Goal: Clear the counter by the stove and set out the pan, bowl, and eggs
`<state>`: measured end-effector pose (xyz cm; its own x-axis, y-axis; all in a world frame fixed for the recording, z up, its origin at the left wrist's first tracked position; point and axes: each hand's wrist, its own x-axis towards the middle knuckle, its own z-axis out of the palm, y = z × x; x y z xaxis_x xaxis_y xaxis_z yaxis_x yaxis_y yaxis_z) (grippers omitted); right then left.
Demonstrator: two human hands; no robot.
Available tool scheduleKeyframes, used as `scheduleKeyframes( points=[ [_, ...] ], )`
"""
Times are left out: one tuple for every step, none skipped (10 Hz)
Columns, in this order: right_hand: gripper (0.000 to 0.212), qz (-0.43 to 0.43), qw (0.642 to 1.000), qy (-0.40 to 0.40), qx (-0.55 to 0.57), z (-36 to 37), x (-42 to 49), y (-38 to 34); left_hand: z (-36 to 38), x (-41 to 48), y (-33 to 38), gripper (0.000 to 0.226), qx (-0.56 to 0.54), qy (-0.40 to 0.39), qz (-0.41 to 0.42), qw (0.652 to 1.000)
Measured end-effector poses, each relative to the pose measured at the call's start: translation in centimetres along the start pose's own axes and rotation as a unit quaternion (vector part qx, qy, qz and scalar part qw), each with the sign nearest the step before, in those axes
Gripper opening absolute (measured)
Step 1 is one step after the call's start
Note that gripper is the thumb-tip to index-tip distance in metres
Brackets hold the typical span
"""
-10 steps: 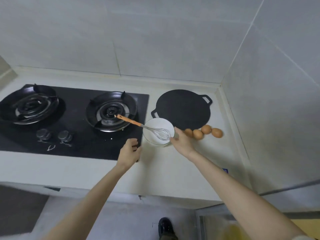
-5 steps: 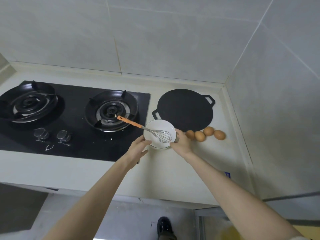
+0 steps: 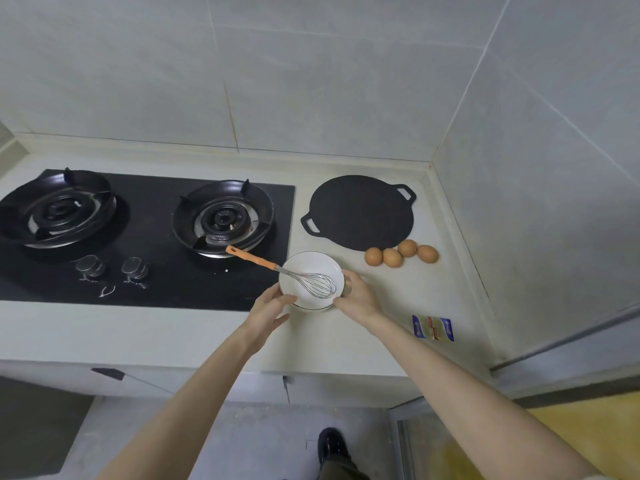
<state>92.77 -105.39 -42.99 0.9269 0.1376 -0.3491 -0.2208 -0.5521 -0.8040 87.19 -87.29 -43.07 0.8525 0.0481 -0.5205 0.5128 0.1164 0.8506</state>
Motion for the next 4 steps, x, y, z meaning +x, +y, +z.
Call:
scheduleKeyframes(
  points=[
    [0.046, -0.006, 1.0, -0.01, -0.024, 0.4, -1.2, -0.4, -0.3, -0.8, -0.2, 0.04, 0.002, -0.011, -0.005, 1.0],
    [0.046, -0.008, 0.999, -0.032, -0.021, 0.4, -1.6, -0.5, -0.7, -0.9, -0.2, 0.04, 0.016, -0.013, -0.022, 1.0],
    [0.038, -0.021, 0.999, -0.011, -0.027, 0.0, -3.1, -1.2, -1.0, -1.6, 0.1, 0.049, 0.025, 0.023, -0.046, 0.998],
    [0.045, -0.026, 0.999, 0.025, 0.007, -0.4, -4.6, -2.0, -1.4, -2.6, 0.4, 0.05, 0.028, 0.053, -0.041, 0.997]
  ],
)
